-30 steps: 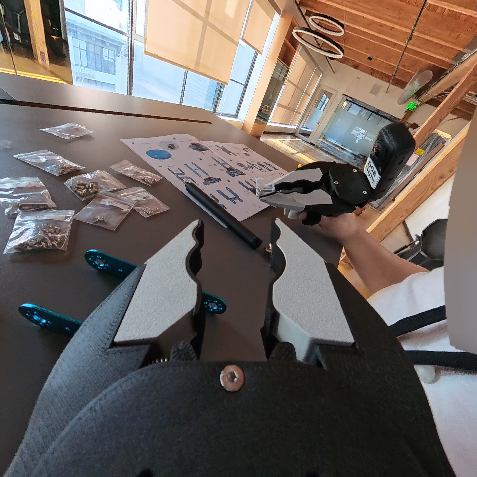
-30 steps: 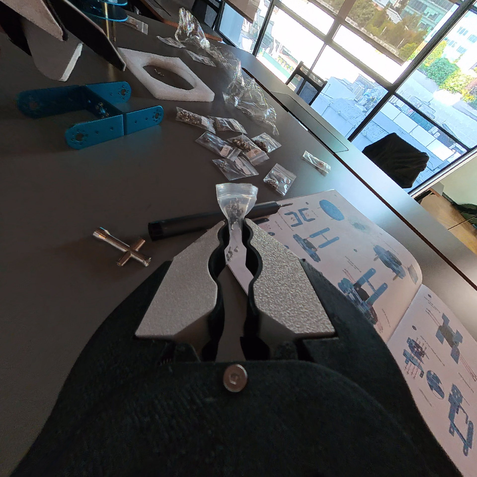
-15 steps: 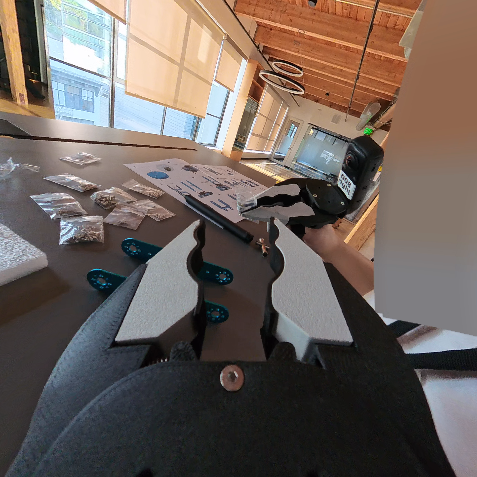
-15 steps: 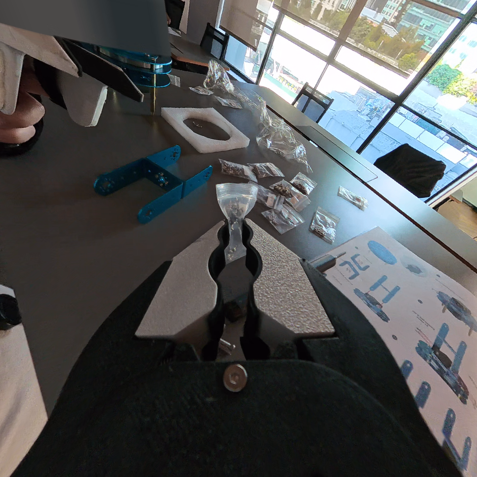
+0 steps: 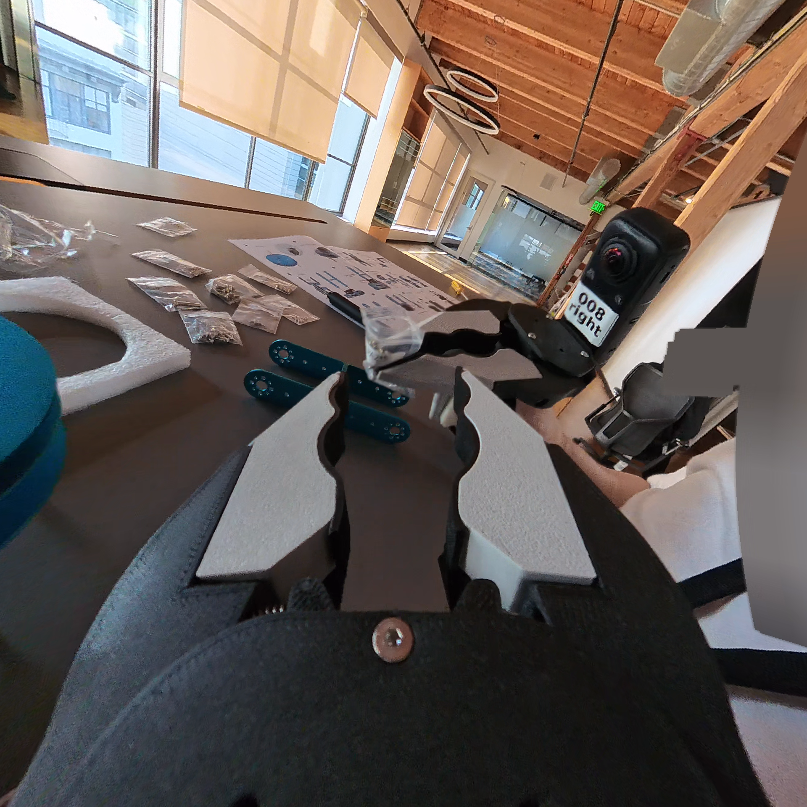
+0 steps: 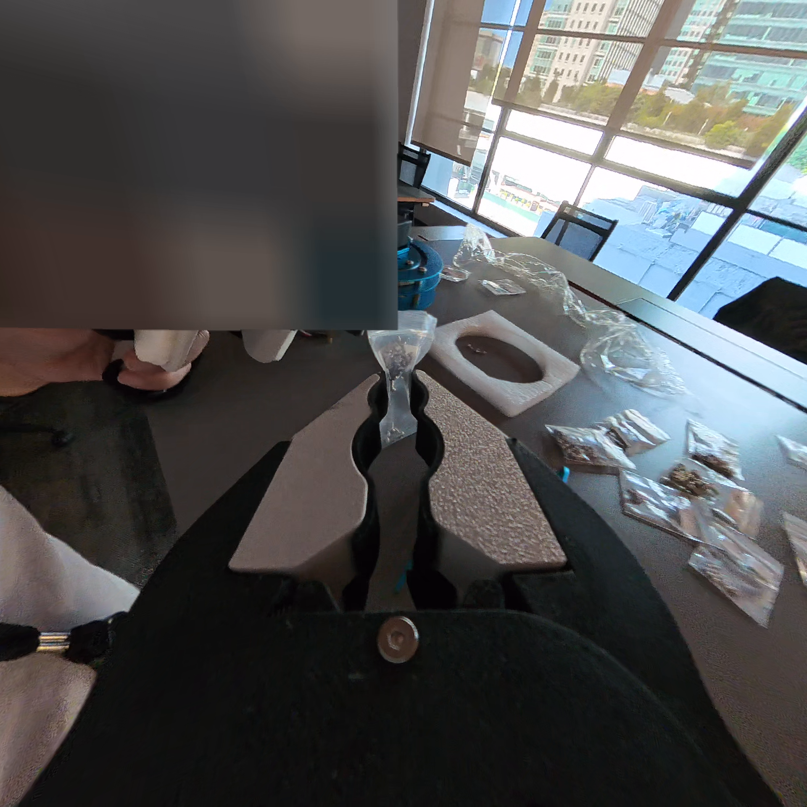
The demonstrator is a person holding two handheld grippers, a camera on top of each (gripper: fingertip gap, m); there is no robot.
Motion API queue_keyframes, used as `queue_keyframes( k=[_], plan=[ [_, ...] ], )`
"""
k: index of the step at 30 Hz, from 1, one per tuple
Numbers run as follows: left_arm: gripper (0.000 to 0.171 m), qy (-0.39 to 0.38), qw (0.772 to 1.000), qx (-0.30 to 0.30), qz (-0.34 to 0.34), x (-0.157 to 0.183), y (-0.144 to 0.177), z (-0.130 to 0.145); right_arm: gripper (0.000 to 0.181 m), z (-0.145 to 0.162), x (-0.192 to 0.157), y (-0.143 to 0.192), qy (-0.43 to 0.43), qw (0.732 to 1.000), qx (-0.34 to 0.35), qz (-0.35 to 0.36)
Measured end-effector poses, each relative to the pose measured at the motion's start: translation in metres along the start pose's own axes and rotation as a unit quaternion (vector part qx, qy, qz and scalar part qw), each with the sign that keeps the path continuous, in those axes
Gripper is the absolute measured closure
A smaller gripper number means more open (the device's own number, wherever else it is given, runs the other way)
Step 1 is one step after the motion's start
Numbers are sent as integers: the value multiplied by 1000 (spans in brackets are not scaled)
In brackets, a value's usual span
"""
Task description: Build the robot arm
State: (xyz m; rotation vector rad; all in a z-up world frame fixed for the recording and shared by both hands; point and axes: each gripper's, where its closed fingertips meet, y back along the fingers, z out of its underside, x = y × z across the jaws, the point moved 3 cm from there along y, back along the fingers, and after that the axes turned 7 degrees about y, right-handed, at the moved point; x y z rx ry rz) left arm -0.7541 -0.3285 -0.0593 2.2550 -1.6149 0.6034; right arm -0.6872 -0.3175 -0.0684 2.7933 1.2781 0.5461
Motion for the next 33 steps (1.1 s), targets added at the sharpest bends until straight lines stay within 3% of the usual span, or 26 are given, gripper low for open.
queue_keyframes(
  k=[8, 16, 24, 33],
  plan=[
    [124, 26, 999, 31, -8, -7, 40, -9, 172, -12, -34, -39, -33, 999, 13, 8],
    [122, 20, 998, 41, -41, -14, 52, -13, 172, -24, -49, -53, 28, 999, 19, 41],
    [143, 52, 997, 36, -47, -25, 52, -7, 169, -20, -56, -65, 170, 979, -19, 112],
    [171, 70, 996, 19, -58, -36, 61, -7, 163, -17, -59, -73, 170, 979, -34, 108]
  ],
)
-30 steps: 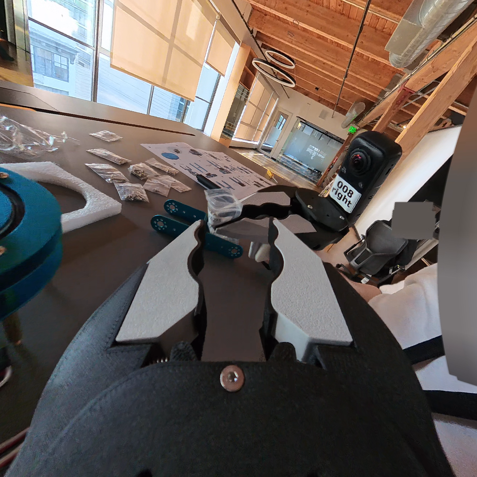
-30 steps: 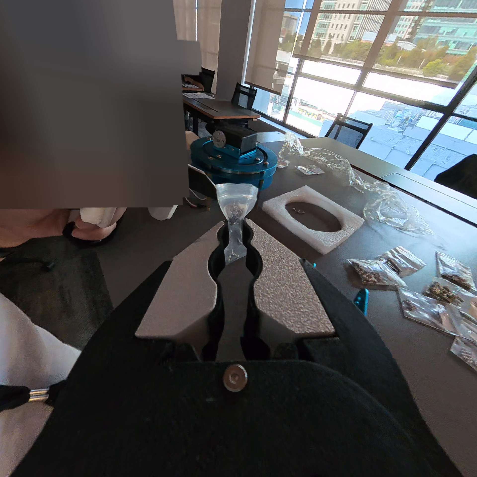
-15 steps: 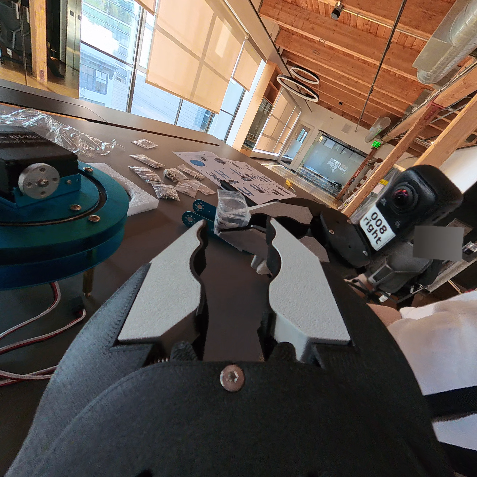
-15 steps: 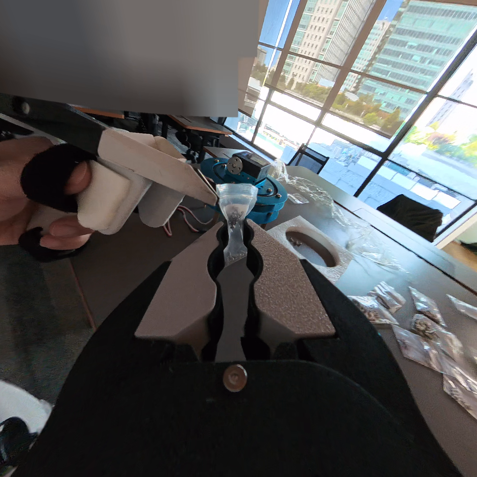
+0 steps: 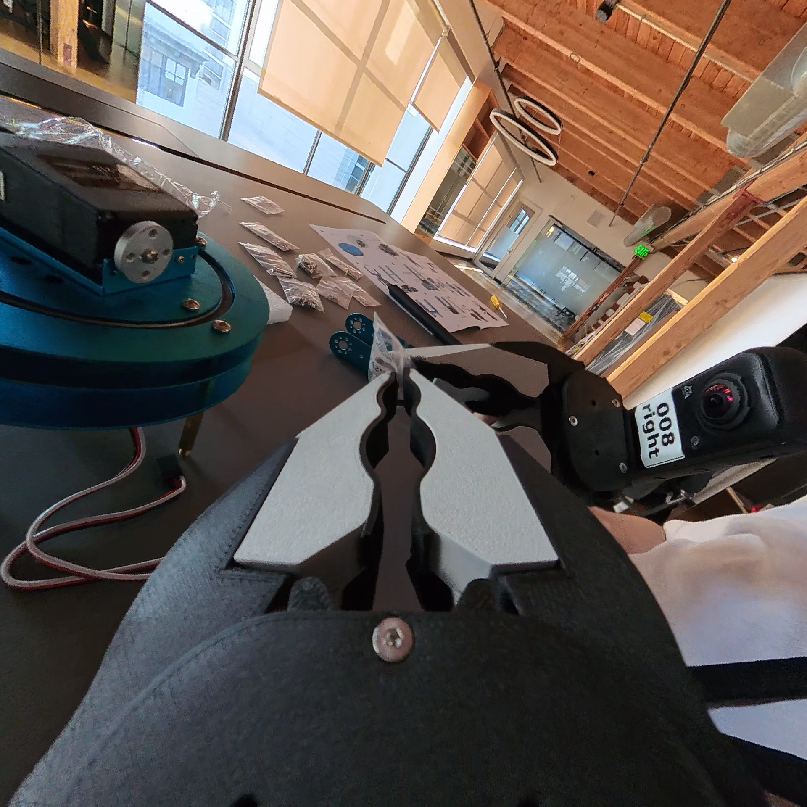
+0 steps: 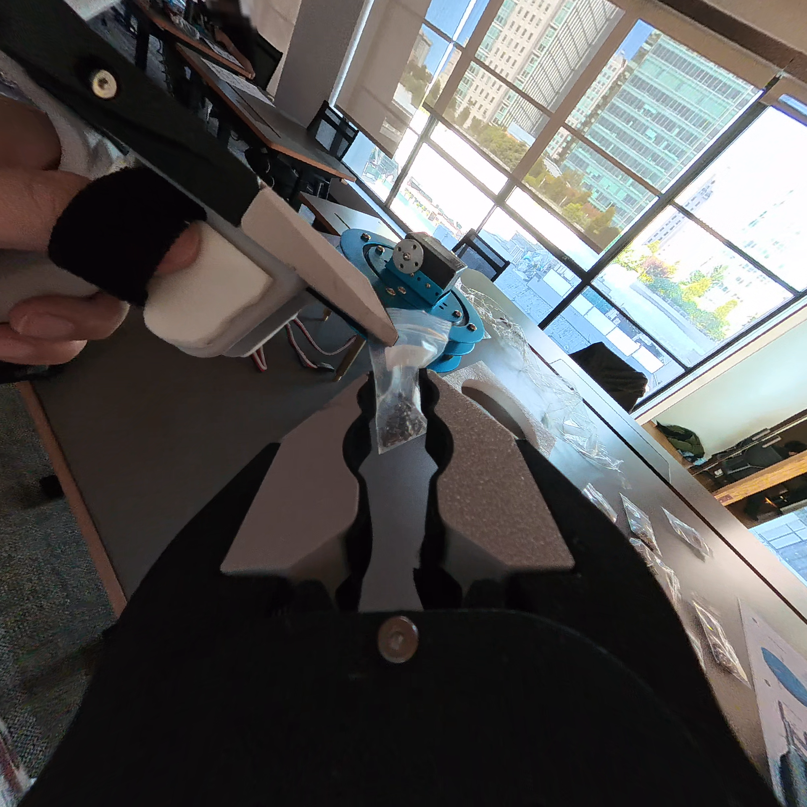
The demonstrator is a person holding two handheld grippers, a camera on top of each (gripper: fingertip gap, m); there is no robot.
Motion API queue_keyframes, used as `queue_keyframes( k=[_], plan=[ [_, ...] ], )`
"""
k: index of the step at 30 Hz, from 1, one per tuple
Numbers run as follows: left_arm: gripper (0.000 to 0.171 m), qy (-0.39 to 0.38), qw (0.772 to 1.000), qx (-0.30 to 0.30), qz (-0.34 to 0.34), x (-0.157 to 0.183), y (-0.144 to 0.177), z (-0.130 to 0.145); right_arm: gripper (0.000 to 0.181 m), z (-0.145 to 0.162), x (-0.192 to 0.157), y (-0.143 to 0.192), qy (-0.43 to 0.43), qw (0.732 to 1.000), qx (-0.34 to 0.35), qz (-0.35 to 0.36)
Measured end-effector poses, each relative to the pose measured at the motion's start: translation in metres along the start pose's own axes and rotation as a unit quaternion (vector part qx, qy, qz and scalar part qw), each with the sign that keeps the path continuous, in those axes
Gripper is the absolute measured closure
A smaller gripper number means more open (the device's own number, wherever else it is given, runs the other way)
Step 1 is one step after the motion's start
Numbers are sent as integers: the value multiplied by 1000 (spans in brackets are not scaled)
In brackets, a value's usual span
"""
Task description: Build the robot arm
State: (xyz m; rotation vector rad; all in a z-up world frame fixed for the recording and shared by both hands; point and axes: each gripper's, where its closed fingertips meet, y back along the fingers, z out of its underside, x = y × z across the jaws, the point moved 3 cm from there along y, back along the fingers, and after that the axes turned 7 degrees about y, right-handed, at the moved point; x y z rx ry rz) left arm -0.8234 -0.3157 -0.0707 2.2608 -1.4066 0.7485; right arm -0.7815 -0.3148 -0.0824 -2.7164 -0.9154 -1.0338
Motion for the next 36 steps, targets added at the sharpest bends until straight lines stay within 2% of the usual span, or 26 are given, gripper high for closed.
queue_keyframes(
  k=[5, 7, 9, 12, 15, 17, 19, 22, 25, 26, 27, 32, 36],
  plan=[
    [171, -29, 998, -42, -22, -5, 1, 1, 151, 5, -2, -3, -16, 999, -16, -33],
    [171, -44, 996, -74, -24, -7, 2, 4, 144, 8, -2, 0, -40, 997, -17, -71],
    [171, -60, 992, -107, -13, -8, 3, 8, 142, 11, -4, 4, -76, 986, -17, -145],
    [171, -105, 981, -166, 0, -13, 6, 14, 133, 14, -4, 10, -156, 948, -31, -275],
    [171, -141, 967, -210, 42, -10, 7, 21, 133, 21, 10, 6, -188, 921, -25, -340],
    [171, -157, 960, -226, 44, -13, 7, 25, 134, 25, 10, 6, -226, 885, -35, -406],
    [171, -165, 959, -223, 60, -10, 7, 26, 139, 24, 8, 7, -262, 850, -45, -456],
    [171, -157, 962, -209, 84, -3, 9, 24, 154, 25, 5, 8, -251, 844, -58, -470],
    [171, -151, 967, -183, 96, 1, 12, 18, 154, 29, 1, 11, -232, 843, -71, -481],
    [171, -147, 968, -176, 98, 1, 13, 17, 161, 27, 1, 12, -232, 839, -66, -488],
    [171, -144, 969, -173, 101, 1, 13, 16, 181, 23, 1, 14, -233, 835, -52, -497],
    [171, -122, 978, -141, 98, -1, 17, 7, 181, 20, 6, 14, -276, 824, -44, -494],
    [171, -102, 984, -105, 106, 1, 20, 0, 181, 14, 12, 15, -356, 789, -30, -500]
  ],
)
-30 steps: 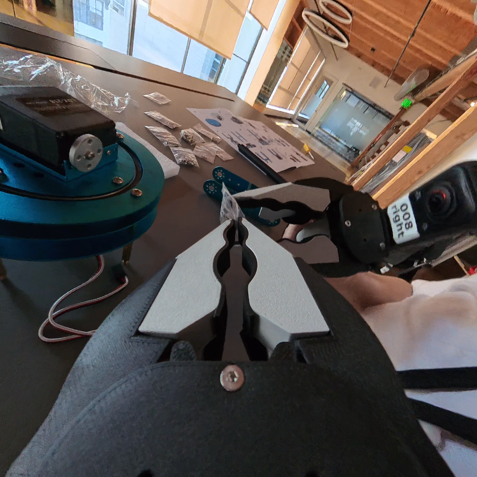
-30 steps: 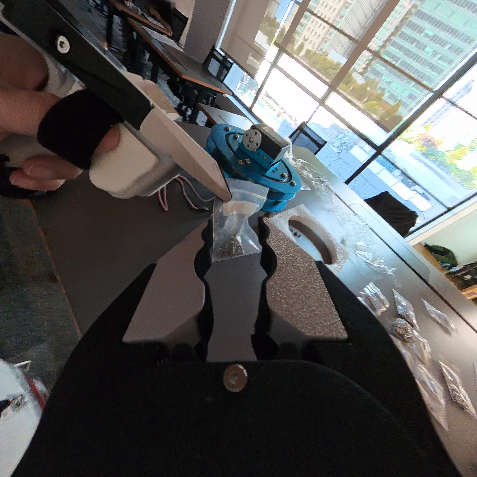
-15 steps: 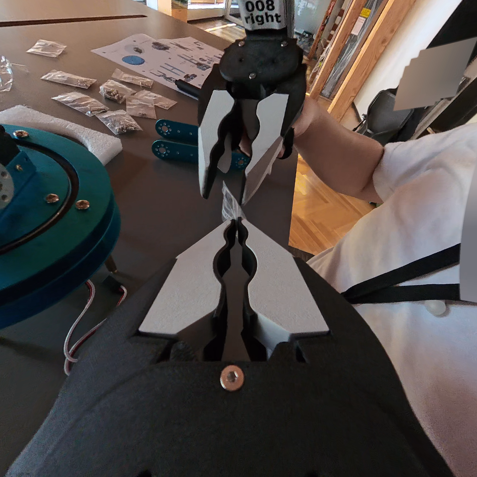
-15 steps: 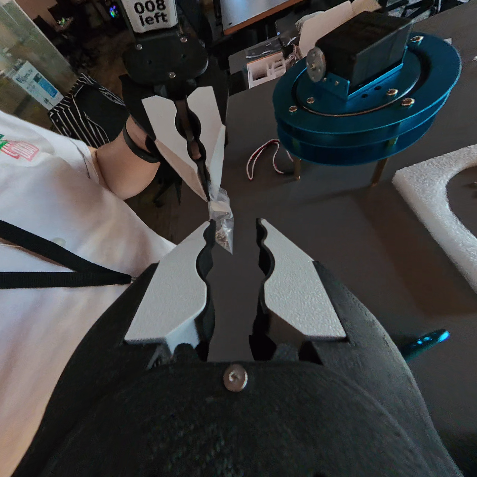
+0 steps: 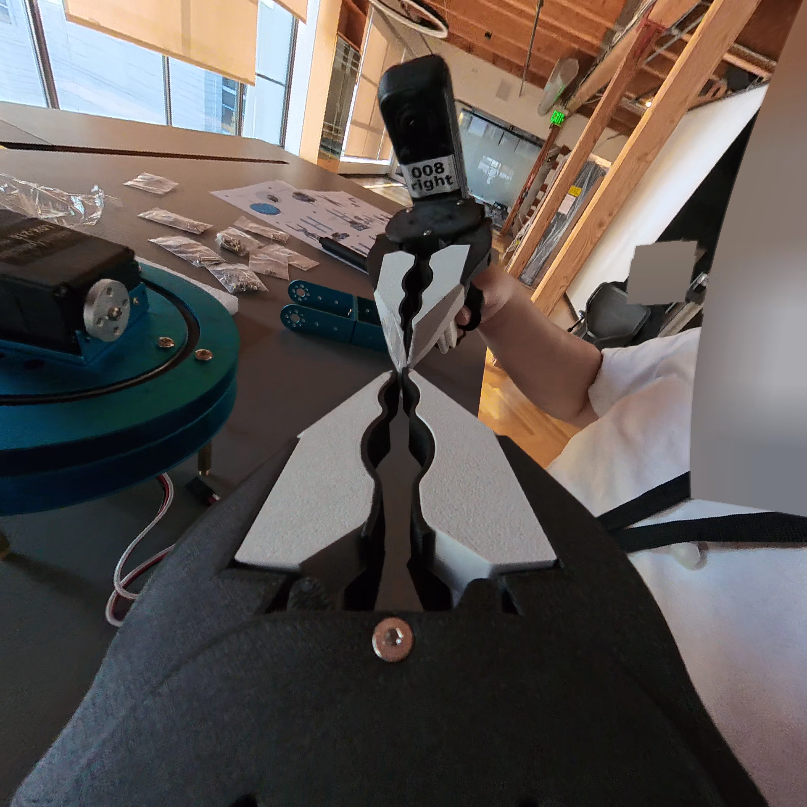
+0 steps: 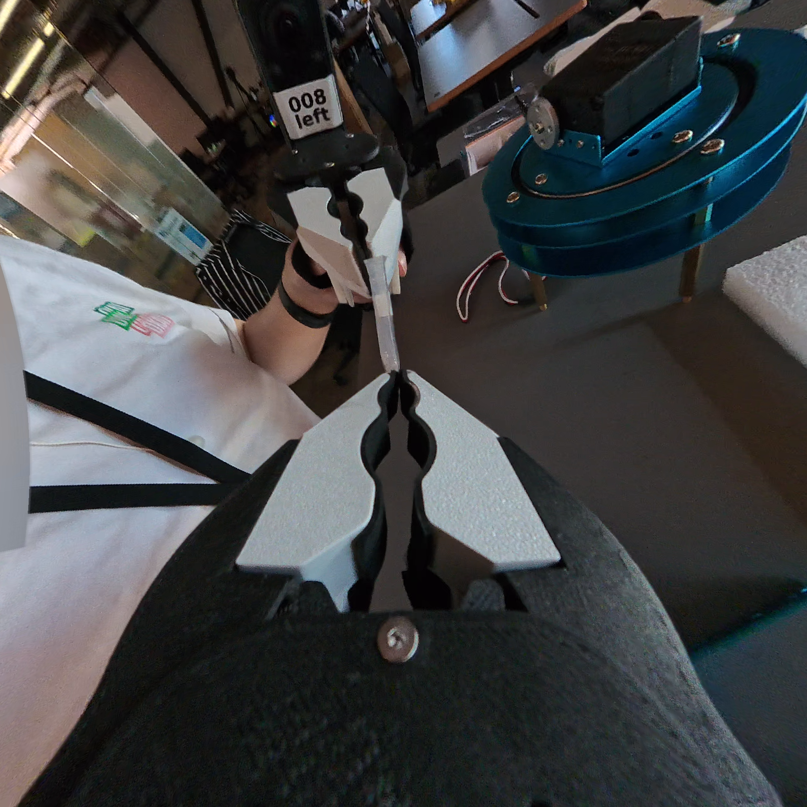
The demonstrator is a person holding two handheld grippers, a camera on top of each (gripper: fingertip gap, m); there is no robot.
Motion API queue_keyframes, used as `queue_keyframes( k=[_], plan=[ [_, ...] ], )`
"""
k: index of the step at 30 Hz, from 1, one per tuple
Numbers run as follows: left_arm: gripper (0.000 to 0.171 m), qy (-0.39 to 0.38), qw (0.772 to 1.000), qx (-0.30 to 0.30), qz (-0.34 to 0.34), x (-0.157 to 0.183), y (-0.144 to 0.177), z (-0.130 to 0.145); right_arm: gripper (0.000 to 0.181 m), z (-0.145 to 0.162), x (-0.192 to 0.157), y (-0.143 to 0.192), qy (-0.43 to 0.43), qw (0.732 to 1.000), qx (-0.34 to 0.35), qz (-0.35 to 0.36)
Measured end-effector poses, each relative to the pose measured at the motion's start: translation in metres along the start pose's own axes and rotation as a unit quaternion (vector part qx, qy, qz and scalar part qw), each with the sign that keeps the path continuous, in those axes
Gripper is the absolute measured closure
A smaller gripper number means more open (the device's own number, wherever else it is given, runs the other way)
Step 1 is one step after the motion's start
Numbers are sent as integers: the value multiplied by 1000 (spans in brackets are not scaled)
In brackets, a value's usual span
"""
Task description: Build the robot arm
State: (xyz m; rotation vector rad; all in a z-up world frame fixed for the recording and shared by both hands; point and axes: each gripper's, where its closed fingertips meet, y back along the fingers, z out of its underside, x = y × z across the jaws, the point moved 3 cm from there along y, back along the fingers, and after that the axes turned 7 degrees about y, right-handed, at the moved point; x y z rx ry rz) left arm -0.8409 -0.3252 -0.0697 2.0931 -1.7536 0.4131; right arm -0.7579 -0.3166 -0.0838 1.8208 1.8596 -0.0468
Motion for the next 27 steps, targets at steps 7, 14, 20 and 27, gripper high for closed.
queue_keyframes(
  k=[7, 14, 20, 27],
  plan=[
    [171, -11, 999, -49, 14, 5, -8, 9, 146, -18, 1, 2, 57, 998, 31, 6],
    [171, -26, 997, -63, 19, 10, -12, 13, 171, -24, -7, -4, 85, 995, -14, -41],
    [171, -27, 998, -61, 10, 8, -11, 14, 180, -19, -8, -6, 86, 995, -28, -46],
    [155, -38, 999, -36, -10, 7, -14, 5, 181, -18, -18, -13, 110, 993, -27, -33]
  ],
)
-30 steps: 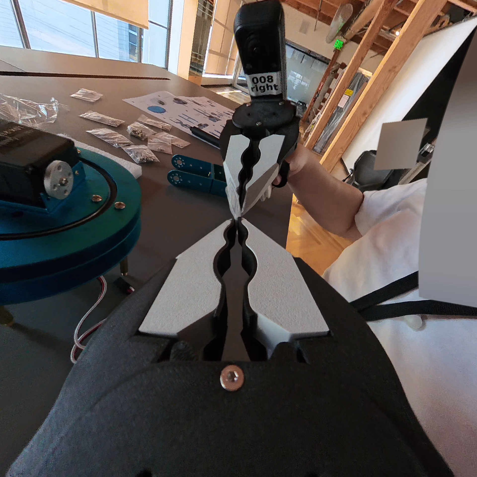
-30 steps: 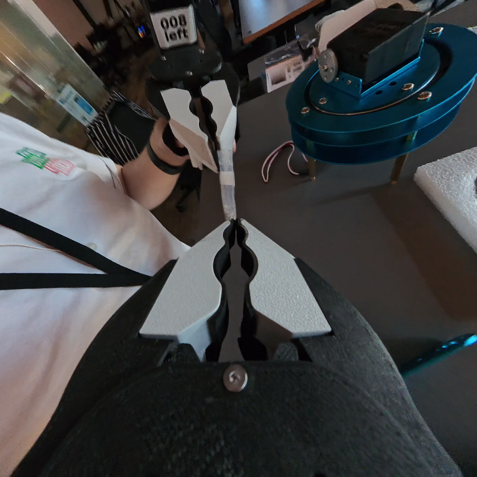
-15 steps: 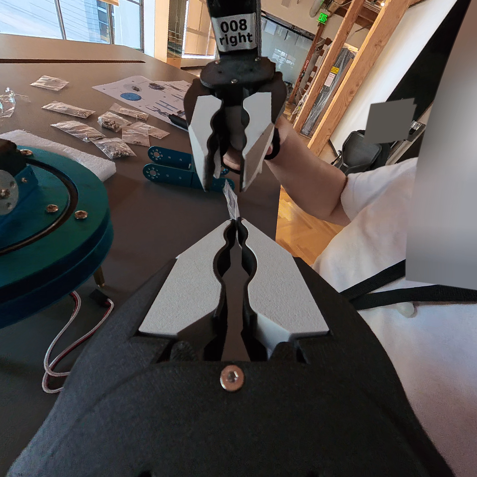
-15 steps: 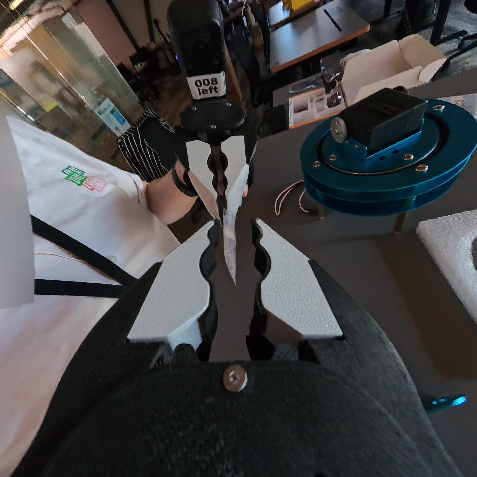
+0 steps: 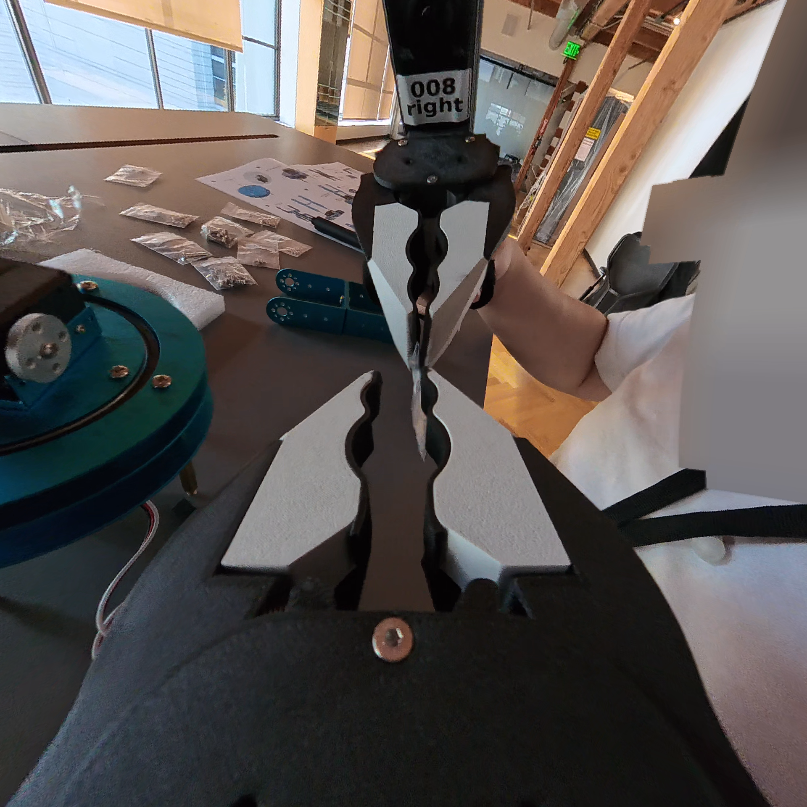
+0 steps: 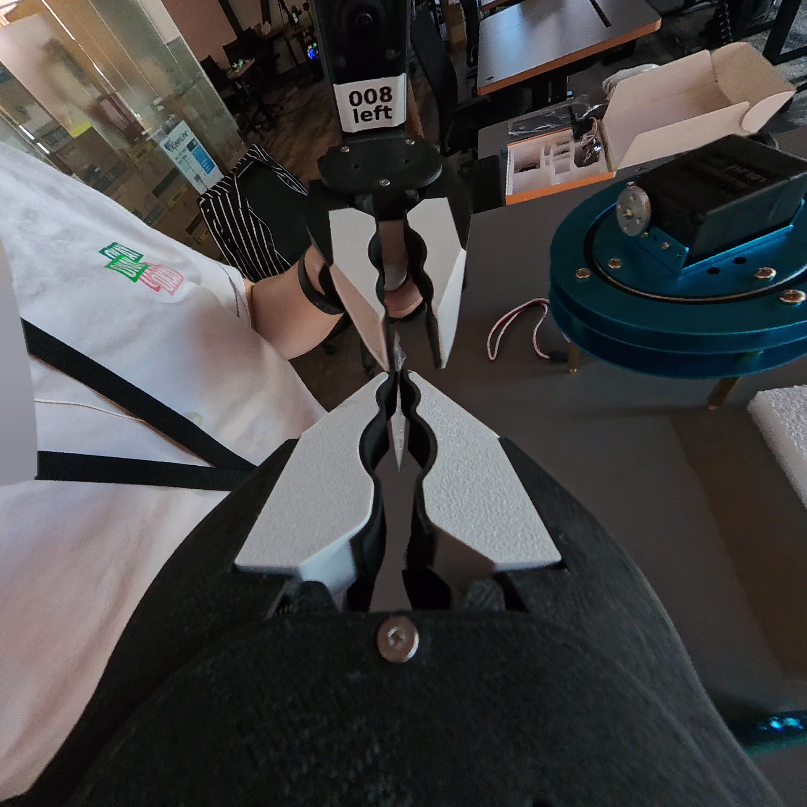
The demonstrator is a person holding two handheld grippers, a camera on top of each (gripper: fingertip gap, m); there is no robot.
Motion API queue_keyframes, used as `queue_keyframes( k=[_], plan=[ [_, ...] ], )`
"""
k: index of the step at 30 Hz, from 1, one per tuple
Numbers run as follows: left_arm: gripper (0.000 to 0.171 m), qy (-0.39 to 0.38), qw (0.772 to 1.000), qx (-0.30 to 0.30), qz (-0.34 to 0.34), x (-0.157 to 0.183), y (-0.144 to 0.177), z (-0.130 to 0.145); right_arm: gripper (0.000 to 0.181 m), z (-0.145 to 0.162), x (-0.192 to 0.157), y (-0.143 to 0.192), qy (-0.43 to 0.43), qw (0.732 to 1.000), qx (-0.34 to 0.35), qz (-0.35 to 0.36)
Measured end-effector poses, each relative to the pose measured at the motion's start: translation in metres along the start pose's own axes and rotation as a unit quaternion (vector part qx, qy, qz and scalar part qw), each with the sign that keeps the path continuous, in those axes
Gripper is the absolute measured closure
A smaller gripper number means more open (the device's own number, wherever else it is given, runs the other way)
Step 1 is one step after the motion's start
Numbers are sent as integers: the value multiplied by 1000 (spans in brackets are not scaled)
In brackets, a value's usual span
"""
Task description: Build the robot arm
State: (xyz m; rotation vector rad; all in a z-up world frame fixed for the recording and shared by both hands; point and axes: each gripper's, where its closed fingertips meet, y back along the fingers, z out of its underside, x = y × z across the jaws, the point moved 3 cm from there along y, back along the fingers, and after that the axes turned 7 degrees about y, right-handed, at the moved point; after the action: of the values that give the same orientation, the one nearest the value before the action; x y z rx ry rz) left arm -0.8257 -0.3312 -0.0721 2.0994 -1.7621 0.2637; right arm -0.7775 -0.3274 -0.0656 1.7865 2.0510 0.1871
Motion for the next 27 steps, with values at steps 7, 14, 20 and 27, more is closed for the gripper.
queue_keyframes(
  k=[7, 14, 20, 27],
  plan=[
    [171, -3, 999, -8, 31, 10, -1, 1, 181, 0, -3, 0, -9, 1000, 25, -3],
    [170, -12, 999, -21, 26, 8, 1, 3, 181, 1, -1, 0, -30, 999, 35, -6],
    [171, -9, 999, -35, 28, 8, 3, 4, 181, 2, -1, -2, -44, 998, 40, -11],
    [171, 12, 998, -27, 47, 11, 5, 3, 179, -1, -4, -3, -49, 997, 56, -22]
  ],
)
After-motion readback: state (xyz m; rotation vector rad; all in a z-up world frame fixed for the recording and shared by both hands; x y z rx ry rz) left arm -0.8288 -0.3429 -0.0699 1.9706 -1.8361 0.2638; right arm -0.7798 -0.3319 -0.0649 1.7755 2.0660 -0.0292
